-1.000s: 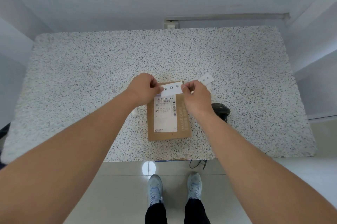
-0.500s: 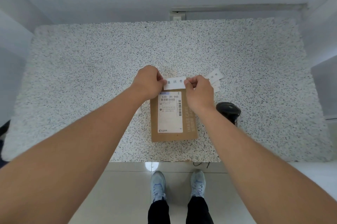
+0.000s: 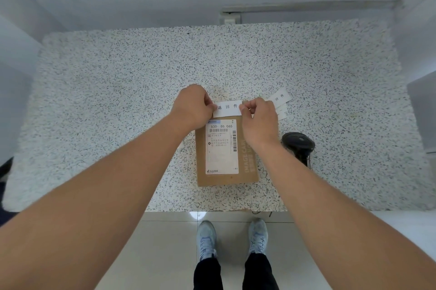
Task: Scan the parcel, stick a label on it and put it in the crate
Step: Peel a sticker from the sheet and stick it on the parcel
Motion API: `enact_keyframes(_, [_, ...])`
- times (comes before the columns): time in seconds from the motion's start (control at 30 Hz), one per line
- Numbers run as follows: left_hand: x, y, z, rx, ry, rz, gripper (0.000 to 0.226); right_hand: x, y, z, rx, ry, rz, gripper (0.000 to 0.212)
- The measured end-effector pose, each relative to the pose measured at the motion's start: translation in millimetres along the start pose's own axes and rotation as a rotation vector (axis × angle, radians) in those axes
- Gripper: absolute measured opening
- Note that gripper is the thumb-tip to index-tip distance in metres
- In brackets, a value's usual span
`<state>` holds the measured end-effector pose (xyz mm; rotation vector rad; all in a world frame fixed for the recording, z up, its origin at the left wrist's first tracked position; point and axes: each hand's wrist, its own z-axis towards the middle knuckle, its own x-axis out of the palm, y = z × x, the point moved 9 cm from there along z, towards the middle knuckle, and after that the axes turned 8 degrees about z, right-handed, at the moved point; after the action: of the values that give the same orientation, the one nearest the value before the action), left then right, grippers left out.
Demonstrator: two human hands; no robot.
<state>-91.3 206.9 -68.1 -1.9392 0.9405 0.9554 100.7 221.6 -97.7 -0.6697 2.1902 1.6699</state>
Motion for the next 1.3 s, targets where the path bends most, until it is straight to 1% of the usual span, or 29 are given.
enact_keyframes(0.23, [3, 2, -1, -0.002, -0.015, 0.002, 0.017, 5, 4, -5, -0.112, 0.0, -0.069, 0.012])
enact_keyframes(0.33, [4, 2, 0, -0.01, -0.022, -0.002, 0.021, 6, 4, -5, -0.119, -0.006, -0.09, 0.014])
enact_keyframes(0.43, [4, 2, 0, -0.022, -0.037, 0.0, 0.017, 6, 6, -6, -0.145, -0.018, -0.128, 0.014])
enact_keyframes(0.67, [5, 1, -3, -0.031, -0.058, 0.009, 0.016, 7, 10, -9, -0.202, -0.019, -0.147, 0.012])
enact_keyframes(0.83, [2, 3, -4, -0.071, -0.095, -0.003, 0.025, 1, 6, -10, -0.141, -0.054, -0.069, 0.013])
enact_keyframes(0.93, [2, 6, -4, -0.105, -0.107, -0.003, 0.024, -8, 1, -10, -0.06, -0.106, 0.002, 0.02])
enact_keyframes(1.13, [4, 18, -10, -0.179, -0.156, -0.016, 0.038, -1, -3, -9, -0.056, -0.078, 0.017, 0.015])
enact_keyframes(1.23, [7, 22, -16, -0.207, -0.189, -0.063, 0.041, 1, -3, -7, -0.031, -0.068, 0.064, 0.026])
enact_keyframes(1.3, [11, 25, -19, -0.264, -0.201, -0.094, 0.06, 4, -4, -4, 0.015, -0.055, 0.095, 0.038])
